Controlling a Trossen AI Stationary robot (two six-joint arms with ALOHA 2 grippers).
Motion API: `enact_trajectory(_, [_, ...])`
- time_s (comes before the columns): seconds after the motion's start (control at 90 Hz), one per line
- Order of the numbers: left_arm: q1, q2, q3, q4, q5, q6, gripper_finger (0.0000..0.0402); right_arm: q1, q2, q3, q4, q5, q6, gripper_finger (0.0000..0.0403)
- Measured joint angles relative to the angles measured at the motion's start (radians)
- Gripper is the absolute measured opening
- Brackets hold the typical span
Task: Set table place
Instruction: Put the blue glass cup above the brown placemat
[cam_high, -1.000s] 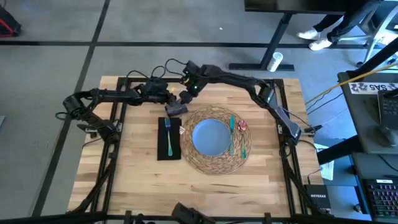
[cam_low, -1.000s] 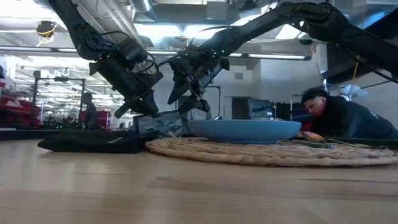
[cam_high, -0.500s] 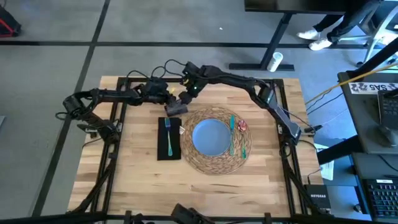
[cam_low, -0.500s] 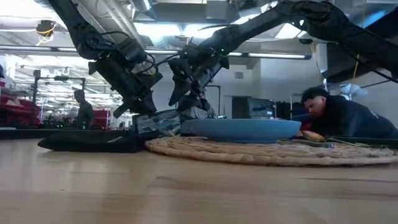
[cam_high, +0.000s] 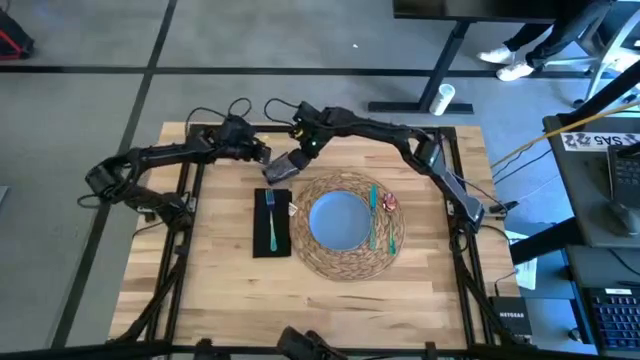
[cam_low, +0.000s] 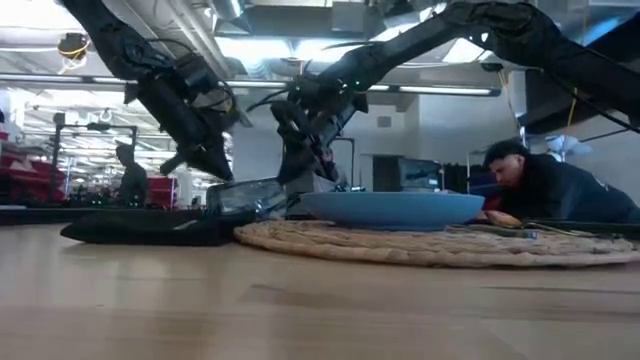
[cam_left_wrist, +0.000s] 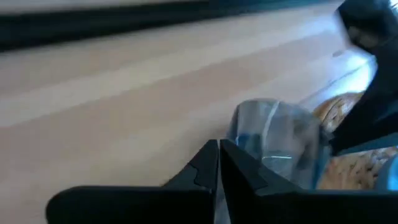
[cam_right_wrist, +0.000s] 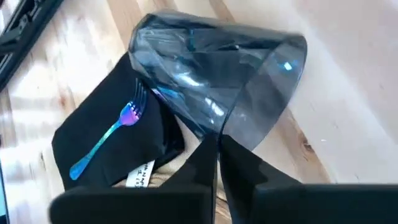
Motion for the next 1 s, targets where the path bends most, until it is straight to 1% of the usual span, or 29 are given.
enact_trajectory(0.156, [0.024,-0.114,0.000,-0.043,0.000,-0.001,0.0000,-0.008,-0.005,0.009,-0.026,0.003,-0.004,0.0001])
enact_trajectory(0.311, [0.033,-0.216,0.000,-0.101,0.001,-0.024,0.0000,-0.014,-0.014,0.079,-0.068,0.027,-0.028,0.0000])
enact_trajectory(0.433, [0.033,-0.273,0.000,-0.157,0.001,-0.030,0.0000,-0.020,-0.016,0.160,-0.143,0.061,-0.057,0.0000])
enact_trajectory(0.567, [0.033,-0.310,0.000,-0.218,-0.005,-0.030,0.0000,-0.021,-0.016,0.248,-0.244,0.129,-0.097,0.0000])
enact_trajectory(0.722, [0.033,-0.336,0.000,-0.251,-0.016,-0.020,0.0000,-0.021,-0.052,0.230,-0.328,0.206,-0.119,0.0000])
enact_trajectory(0.844, [0.031,-0.342,0.000,-0.260,-0.017,-0.009,0.0000,-0.021,-0.075,0.231,-0.394,0.288,-0.134,0.0000])
enact_trajectory(1.0, [0.031,-0.343,0.000,-0.278,-0.016,0.001,0.0000,-0.020,-0.097,0.231,-0.422,0.331,-0.126,0.0000])
